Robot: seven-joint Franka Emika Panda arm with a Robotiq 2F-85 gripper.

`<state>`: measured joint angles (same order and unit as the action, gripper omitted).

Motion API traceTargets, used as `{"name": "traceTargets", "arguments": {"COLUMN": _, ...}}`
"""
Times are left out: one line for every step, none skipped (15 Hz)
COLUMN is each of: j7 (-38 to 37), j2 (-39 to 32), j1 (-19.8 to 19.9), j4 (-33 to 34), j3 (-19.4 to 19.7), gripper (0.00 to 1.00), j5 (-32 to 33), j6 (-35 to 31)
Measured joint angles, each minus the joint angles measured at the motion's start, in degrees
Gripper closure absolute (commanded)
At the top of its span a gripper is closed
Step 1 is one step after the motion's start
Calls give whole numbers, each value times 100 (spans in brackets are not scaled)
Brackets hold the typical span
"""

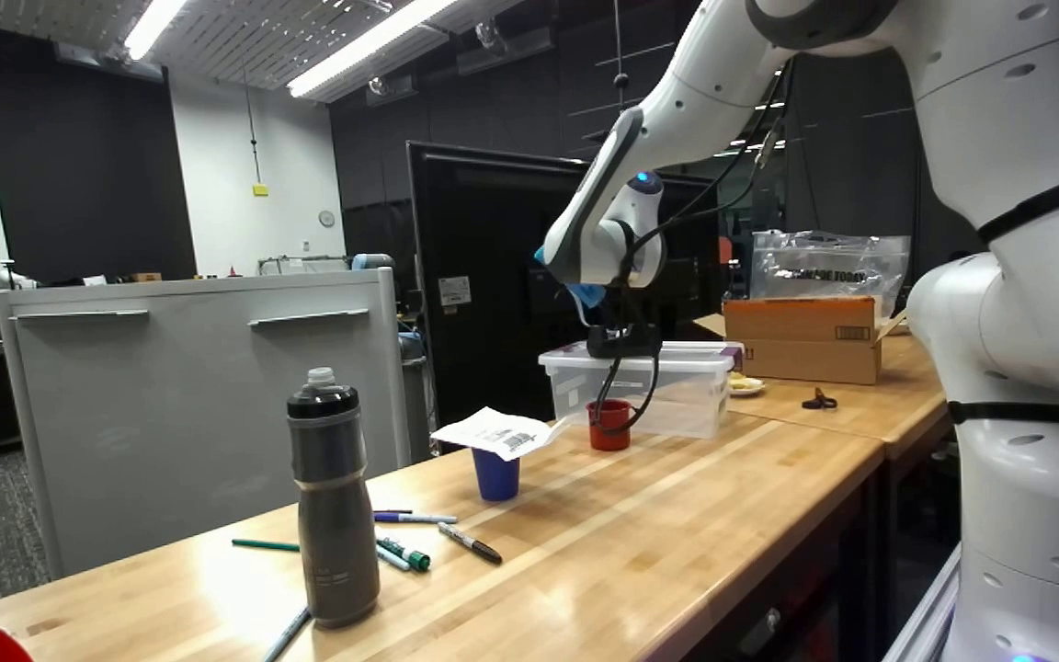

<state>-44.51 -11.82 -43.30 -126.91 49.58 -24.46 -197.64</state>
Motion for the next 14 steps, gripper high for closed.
{"name": "traceTargets", "arguments": {"j7": 0, "j2": -52, "j1": -18, "j4": 3, "j3": 18, "gripper": 100, "j5": 0, "j6": -6}}
{"name": "traceTargets", "arguments": {"j7": 0, "j2": -105, "j1": -39, "j4": 7, "j3": 37, "gripper": 100, "j5": 0, "j6": -11}}
{"name": "traceTargets", "arguments": {"j7": 0, "j2": -163, "j1": -61, "j4": 11, "j3": 55, "gripper": 100, "j5": 0, "j6": -14}}
{"name": "traceTargets", "arguments": {"j7": 0, "j2": -226, "j1": -89, "j4": 14, "j3": 78, "gripper": 100, "j5": 0, "j6": -14}}
{"name": "traceTargets", "arguments": {"j7": 0, "j2": -290, "j1": -124, "j4": 21, "j3": 110, "gripper": 100, "j5": 0, "j6": -14}}
{"name": "traceTargets", "arguments": {"j7": 0, "j2": -364, "j1": -162, "j4": 29, "j3": 142, "gripper": 100, "j5": 0, "j6": -14}}
{"name": "traceTargets", "arguments": {"j7": 0, "j2": -440, "j1": -199, "j4": 35, "j3": 172, "gripper": 100, "j5": 0, "j6": -14}}
{"name": "traceTargets", "arguments": {"j7": 0, "j2": -514, "j1": -235, "j4": 36, "j3": 198, "gripper": 100, "j5": 0, "j6": -14}}
{"name": "traceTargets", "arguments": {"j7": 0, "j2": -587, "j1": -270, "j4": 37, "j3": 224, "gripper": 100, "j5": 0, "j6": -13}}
{"name": "traceTargets", "arguments": {"j7": 0, "j2": -663, "j1": -306, "j4": 37, "j3": 249, "gripper": 100, "j5": 0, "j6": -9}}
{"name": "traceTargets", "arguments": {"j7": -1, "j2": -737, "j1": -341, "j4": 38, "j3": 274, "gripper": 100, "j5": 0, "j6": -4}}
{"name": "traceTargets", "arguments": {"j7": -1, "j2": -813, "j1": -376, "j4": 39, "j3": 301, "gripper": 100, "j5": 0, "j6": 2}}
{"name": "traceTargets", "arguments": {"j7": -2, "j2": -891, "j1": -409, "j4": 42, "j3": 327, "gripper": 100, "j5": 0, "j6": 6}}
{"name": "traceTargets", "arguments": {"j7": -3, "j2": -970, "j1": -436, "j4": 46, "j3": 349, "gripper": 100, "j5": 0, "j6": 10}}
